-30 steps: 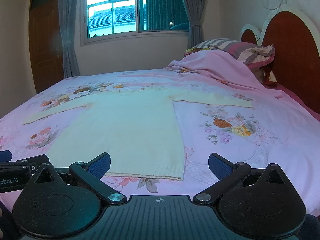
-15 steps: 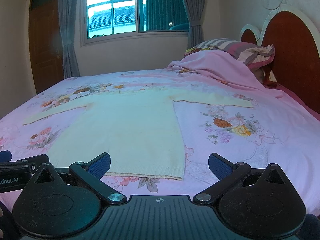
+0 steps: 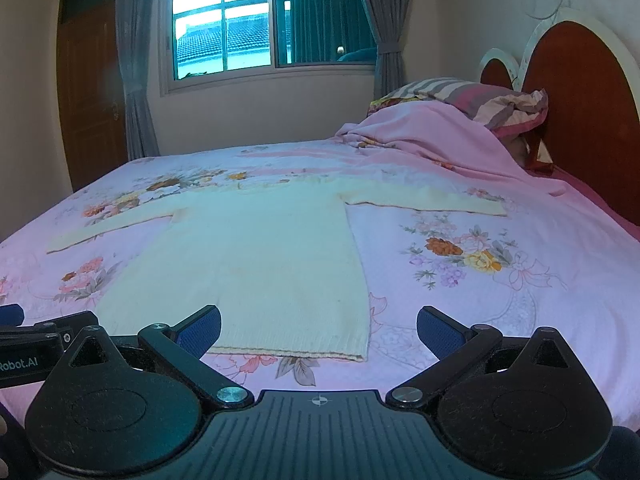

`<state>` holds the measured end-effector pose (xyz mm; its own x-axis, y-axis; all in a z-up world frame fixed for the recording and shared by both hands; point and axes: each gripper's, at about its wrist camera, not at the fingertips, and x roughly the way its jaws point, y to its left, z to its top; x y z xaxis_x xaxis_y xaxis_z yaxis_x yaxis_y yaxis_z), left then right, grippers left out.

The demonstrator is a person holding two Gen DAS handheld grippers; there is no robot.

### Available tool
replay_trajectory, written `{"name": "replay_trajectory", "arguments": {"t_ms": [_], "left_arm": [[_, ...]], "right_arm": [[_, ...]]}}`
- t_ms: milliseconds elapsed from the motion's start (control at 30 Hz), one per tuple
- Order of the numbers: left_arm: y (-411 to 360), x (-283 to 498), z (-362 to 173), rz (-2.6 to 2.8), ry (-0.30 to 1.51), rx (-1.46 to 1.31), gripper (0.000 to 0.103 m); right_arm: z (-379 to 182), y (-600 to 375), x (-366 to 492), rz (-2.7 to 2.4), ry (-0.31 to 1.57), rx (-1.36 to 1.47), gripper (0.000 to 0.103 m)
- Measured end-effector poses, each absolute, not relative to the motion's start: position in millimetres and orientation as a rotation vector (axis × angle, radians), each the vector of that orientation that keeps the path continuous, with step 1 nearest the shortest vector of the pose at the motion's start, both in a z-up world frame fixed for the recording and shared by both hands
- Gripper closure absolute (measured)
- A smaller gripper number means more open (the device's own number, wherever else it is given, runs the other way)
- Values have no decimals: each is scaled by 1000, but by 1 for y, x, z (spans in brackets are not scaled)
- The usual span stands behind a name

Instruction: Fold small clothes

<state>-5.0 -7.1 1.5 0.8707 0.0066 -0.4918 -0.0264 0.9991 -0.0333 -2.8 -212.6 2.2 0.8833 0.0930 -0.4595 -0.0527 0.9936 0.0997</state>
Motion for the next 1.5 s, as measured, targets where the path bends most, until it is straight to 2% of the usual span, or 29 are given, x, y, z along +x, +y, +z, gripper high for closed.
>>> {"name": "replay_trajectory", "arguments": {"t_ms": [1233, 1500], "left_arm": [[-5, -3, 2, 15, 525, -39, 2], [32, 24, 12, 58, 484, -150, 1]], "right_arm": [[3, -216, -2, 77, 472, 86, 0], [11, -227, 25, 60, 420, 96, 0]]}}
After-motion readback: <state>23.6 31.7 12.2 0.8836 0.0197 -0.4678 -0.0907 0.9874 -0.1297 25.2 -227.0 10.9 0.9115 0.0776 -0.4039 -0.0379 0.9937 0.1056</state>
